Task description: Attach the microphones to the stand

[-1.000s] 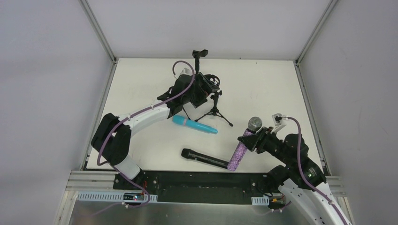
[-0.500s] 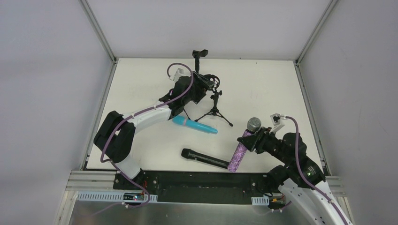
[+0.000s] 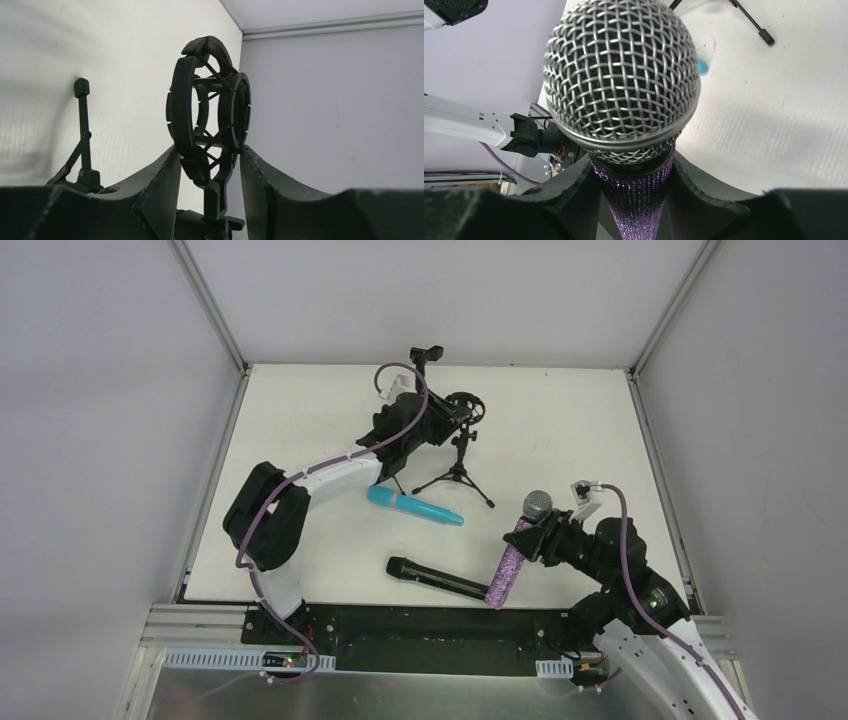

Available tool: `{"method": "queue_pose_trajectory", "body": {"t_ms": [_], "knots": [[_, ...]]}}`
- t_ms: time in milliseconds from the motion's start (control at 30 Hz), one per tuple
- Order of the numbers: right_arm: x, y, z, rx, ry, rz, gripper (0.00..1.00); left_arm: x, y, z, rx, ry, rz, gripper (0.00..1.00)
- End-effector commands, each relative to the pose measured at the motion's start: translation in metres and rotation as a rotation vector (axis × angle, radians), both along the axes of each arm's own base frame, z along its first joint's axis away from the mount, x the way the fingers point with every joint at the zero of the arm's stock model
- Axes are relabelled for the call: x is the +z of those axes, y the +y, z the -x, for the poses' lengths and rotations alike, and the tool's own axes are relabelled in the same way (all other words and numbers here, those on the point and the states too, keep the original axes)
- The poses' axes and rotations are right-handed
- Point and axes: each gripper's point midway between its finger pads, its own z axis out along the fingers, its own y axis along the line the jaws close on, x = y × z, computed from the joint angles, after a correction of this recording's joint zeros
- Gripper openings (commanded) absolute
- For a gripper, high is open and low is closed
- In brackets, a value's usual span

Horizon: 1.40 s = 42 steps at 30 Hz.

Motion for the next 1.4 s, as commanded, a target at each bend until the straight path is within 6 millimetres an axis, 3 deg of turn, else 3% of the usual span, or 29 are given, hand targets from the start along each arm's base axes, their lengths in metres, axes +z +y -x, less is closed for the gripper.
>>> {"method": "queue_pose_trajectory", "body": {"t_ms": [0, 167, 533, 867, 1067, 1233, 1367], "knots": [[0.036, 0.003, -0.001, 0.014, -0.082, -0.047, 0.00, 0.032, -0.031, 0.001, -0.104, -0.080, 0.045, 0.32], [0.052, -0.005, -0.003, -0.025, -0.118, -0.042, 0.00, 0.034, -0.056, 0.013, -0.203, -0.088, 0.057, 0.25], [0.098, -0.029, -0.006, -0.121, -0.224, -0.002, 0.00, 0.045, -0.096, 0.055, -0.307, -0.104, 0.080, 0.24], [0.140, -0.068, -0.009, -0.280, -0.336, 0.071, 0.00, 0.044, -0.111, 0.082, -0.296, -0.102, 0.087, 0.18], [0.147, -0.079, -0.012, -0.327, -0.350, 0.104, 0.00, 0.040, -0.115, 0.098, -0.259, -0.095, 0.061, 0.18], [0.146, -0.078, -0.013, -0.326, -0.343, 0.108, 0.00, 0.041, -0.116, 0.106, -0.255, -0.111, 0.028, 0.22], [0.144, -0.076, -0.015, -0.319, -0.334, 0.113, 0.00, 0.040, -0.116, 0.107, -0.266, -0.120, 0.000, 0.43]]}}
